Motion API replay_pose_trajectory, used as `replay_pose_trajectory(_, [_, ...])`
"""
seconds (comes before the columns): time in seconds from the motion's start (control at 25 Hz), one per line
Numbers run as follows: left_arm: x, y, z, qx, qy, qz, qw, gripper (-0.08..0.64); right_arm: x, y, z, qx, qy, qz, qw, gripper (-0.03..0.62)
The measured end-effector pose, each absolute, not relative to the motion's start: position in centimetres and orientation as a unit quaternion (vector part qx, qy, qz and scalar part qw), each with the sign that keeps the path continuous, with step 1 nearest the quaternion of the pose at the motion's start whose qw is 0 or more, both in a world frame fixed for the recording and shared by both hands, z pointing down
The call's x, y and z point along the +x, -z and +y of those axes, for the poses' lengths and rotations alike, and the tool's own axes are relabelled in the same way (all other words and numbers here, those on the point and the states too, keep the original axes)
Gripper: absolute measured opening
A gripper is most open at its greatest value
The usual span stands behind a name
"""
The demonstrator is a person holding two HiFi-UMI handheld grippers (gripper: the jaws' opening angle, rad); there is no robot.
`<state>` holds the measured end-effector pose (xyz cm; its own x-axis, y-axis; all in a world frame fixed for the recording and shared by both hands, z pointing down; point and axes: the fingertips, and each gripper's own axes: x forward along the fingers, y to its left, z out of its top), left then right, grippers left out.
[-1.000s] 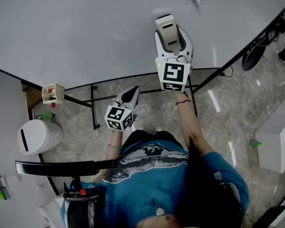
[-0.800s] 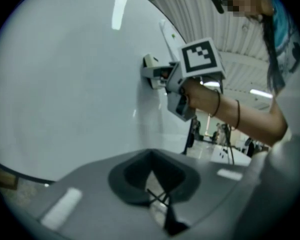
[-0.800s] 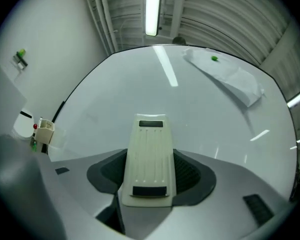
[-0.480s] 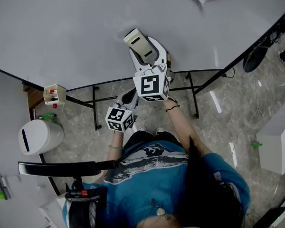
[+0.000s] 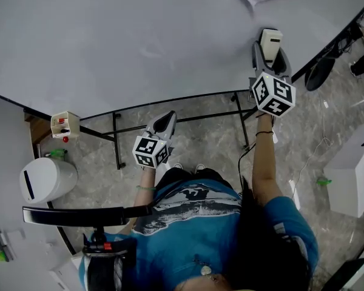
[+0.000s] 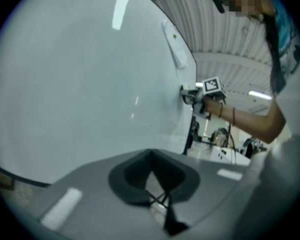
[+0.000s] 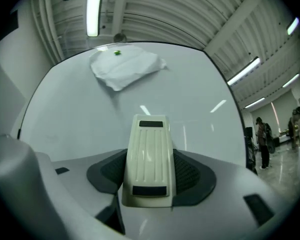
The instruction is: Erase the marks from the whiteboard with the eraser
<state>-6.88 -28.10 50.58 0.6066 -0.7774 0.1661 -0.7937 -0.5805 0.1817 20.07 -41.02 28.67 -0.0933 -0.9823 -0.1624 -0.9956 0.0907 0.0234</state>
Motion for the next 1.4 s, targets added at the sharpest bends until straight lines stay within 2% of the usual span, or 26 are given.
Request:
replay_pose_trajectory(0.12, [-6.6, -50.7, -27.9, 0.890, -0.036, -0.439, 0.121, 0.003, 25.7, -29.3, -41.5, -0.703, -0.039, 0.708, 0.059, 0.264])
replay_pose_trajectory(0.28, [-6.7, -50.9, -27.7, 0.890, -0.039, -0.438, 0.123, 0.003, 29.6, -30.1, -42.1, -0.725, -0.024, 0.686, 0.053, 0.264])
replay_pose_trajectory(0.56, [-7.3, -51.2, -27.5, 0.886, -0.040, -0.445, 0.126, 0.003, 28.5, -30.2, -43.3, -0.725, -0.037, 0.687, 0.033, 0.264])
replay_pose_trajectory(0.84, [-7.9, -51.3, -27.6, 0.882, -0.039, -0.452, 0.126, 0.003, 22.3, -28.6, -42.8, -0.704, -0.078, 0.705, 0.033, 0.264])
replay_pose_trajectory(1.4, [-9.2, -51.4, -28.2, 0.884, -0.037, -0.448, 0.129, 0.003, 0.9, -28.4, -41.4, -0.616, -0.164, 0.770, -0.022, 0.264])
